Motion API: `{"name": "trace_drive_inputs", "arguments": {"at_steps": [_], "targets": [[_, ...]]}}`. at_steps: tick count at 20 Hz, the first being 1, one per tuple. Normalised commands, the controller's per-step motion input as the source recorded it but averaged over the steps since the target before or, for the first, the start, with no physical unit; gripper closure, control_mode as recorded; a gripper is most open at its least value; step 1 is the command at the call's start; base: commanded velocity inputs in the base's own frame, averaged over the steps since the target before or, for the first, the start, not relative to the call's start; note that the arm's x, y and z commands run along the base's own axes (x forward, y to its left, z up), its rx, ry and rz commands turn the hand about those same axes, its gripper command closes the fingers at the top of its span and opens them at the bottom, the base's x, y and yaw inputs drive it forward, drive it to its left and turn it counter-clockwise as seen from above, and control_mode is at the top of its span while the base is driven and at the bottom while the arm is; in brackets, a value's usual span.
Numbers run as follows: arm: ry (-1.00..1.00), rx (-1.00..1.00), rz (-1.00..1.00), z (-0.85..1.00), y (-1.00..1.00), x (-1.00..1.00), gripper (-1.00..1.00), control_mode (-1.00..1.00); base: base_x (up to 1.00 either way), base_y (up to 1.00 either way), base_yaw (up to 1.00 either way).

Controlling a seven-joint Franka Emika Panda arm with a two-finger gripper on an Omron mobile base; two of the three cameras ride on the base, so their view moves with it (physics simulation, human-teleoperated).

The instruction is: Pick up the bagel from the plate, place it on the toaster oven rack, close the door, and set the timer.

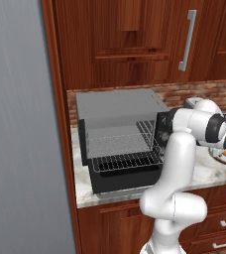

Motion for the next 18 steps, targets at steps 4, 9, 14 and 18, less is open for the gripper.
{"name": "trace_drive_inputs", "arguments": {"at_steps": [4,9,14,18], "targets": [[0.0,-0.01,0.0,-0.22,0.0,-0.03,-1.0,-1.0,0.0,0.0,0.0],[0.0,-0.04,0.0,-0.31,0.08,0.0,1.0,-1.0,0.0,0.0,0.0],[0.0,-0.03,0.0,-0.24,0.11,0.0,1.0,-1.0,0.0,0.0,0.0],[0.0,-0.01,0.0,-0.1,0.01,-0.05,1.0,-1.0,0.0,0.0,0.0]]}}
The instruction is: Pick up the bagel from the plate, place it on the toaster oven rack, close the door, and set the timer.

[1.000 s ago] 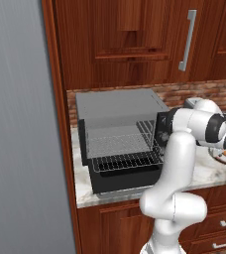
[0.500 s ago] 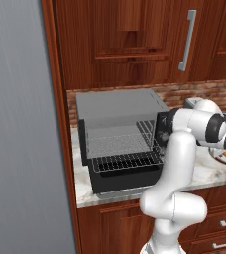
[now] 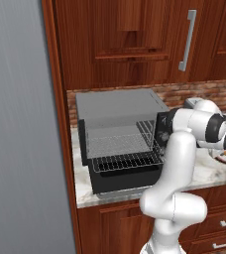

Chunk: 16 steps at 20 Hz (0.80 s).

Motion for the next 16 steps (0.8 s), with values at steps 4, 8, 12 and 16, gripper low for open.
{"name": "trace_drive_inputs", "arguments": {"at_steps": [4,8,12,16], "targets": [[-0.06,0.0,0.0,0.22,0.13,-0.26,1.0,-1.0,0.0,0.0,0.0],[-0.19,0.0,0.0,0.96,0.13,-0.48,1.0,-1.0,0.0,0.0,0.0],[-0.1,0.0,0.0,1.0,0.24,-0.51,1.0,-1.0,0.0,0.0,0.0],[-0.02,0.0,0.0,0.91,0.53,-0.73,1.0,-1.0,0.0,0.0,0.0]]}}
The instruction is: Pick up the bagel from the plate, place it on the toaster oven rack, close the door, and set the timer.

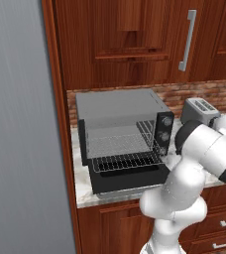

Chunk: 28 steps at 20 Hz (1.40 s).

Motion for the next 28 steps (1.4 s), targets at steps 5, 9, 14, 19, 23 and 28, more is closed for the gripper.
{"name": "trace_drive_inputs", "arguments": {"at_steps": [5,9,14,19,23,28], "targets": [[0.08,0.0,0.02,0.8,0.98,-0.6,1.0,-1.0,0.0,0.0,0.0],[0.23,0.0,0.08,0.79,1.0,-0.42,1.0,-1.0,0.0,0.0,0.0],[0.19,0.0,0.1,0.71,1.0,-0.55,1.0,-1.0,0.0,0.0,0.0],[0.15,0.0,0.14,0.61,1.0,-0.52,1.0,-1.0,0.0,0.0,0.0],[0.13,0.0,0.16,0.49,1.0,-0.42,1.0,-1.0,0.0,0.0,0.0],[0.05,0.01,0.17,0.3,1.0,-0.45,1.0,-1.0,0.0,0.0,0.0]]}}
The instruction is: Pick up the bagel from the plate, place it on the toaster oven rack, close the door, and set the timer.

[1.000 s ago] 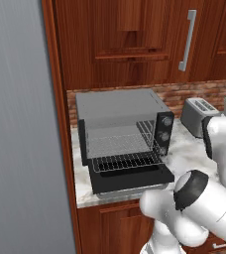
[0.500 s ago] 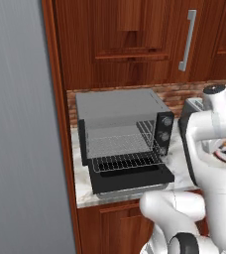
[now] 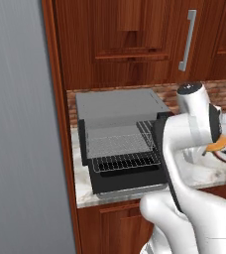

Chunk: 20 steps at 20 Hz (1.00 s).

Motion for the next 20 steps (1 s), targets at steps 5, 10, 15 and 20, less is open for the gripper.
{"name": "trace_drive_inputs", "arguments": {"at_steps": [5,10,15,20], "targets": [[0.03,0.07,0.16,0.09,0.99,-0.16,1.0,-1.0,0.0,0.0,0.0],[0.01,0.12,0.12,0.0,0.81,0.19,1.0,-1.0,0.0,0.0,0.0],[0.01,0.11,0.1,0.0,0.63,0.53,1.0,-1.0,0.0,0.0,0.0],[0.0,0.06,0.09,-0.12,0.43,0.43,1.0,-1.0,0.0,0.0,0.0]]}}
